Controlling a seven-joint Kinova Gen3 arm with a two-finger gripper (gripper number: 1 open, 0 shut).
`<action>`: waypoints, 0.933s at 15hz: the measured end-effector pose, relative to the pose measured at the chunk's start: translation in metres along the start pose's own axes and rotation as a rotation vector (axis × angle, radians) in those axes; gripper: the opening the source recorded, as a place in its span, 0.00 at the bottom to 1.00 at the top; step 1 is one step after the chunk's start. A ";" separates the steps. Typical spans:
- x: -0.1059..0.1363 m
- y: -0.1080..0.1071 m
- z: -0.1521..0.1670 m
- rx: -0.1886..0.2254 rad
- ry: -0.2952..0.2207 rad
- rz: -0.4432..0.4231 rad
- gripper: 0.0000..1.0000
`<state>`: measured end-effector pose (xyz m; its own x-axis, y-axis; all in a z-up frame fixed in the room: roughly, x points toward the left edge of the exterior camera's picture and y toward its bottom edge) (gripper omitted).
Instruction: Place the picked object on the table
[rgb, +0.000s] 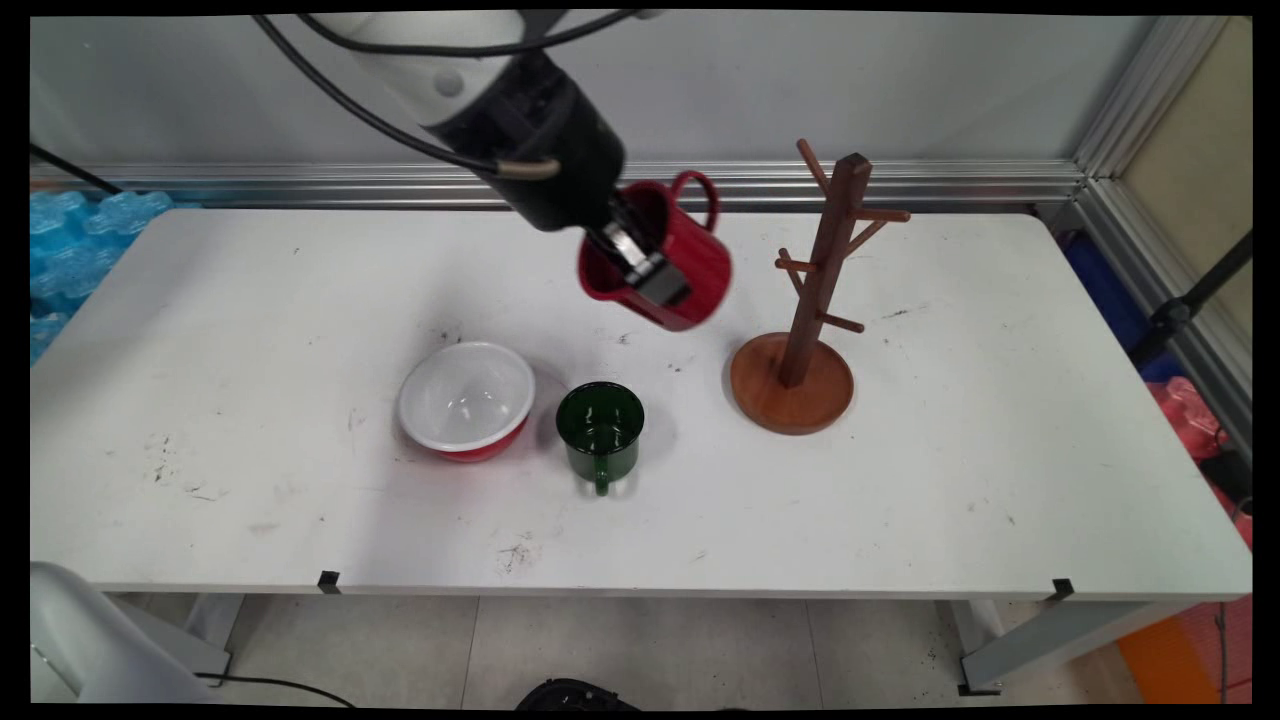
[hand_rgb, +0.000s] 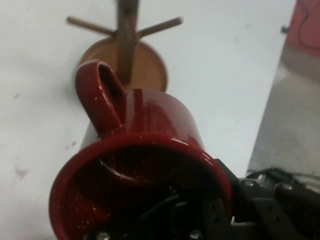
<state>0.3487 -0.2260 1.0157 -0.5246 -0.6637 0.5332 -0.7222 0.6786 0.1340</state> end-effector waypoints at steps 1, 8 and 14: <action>-0.002 -0.007 -0.003 0.015 -0.018 0.004 0.00; -0.004 -0.048 -0.003 0.079 -0.080 0.054 0.00; 0.000 -0.087 0.021 0.110 -0.155 0.114 0.00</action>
<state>0.4020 -0.2919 0.9862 -0.6630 -0.6306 0.4035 -0.6943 0.7195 -0.0163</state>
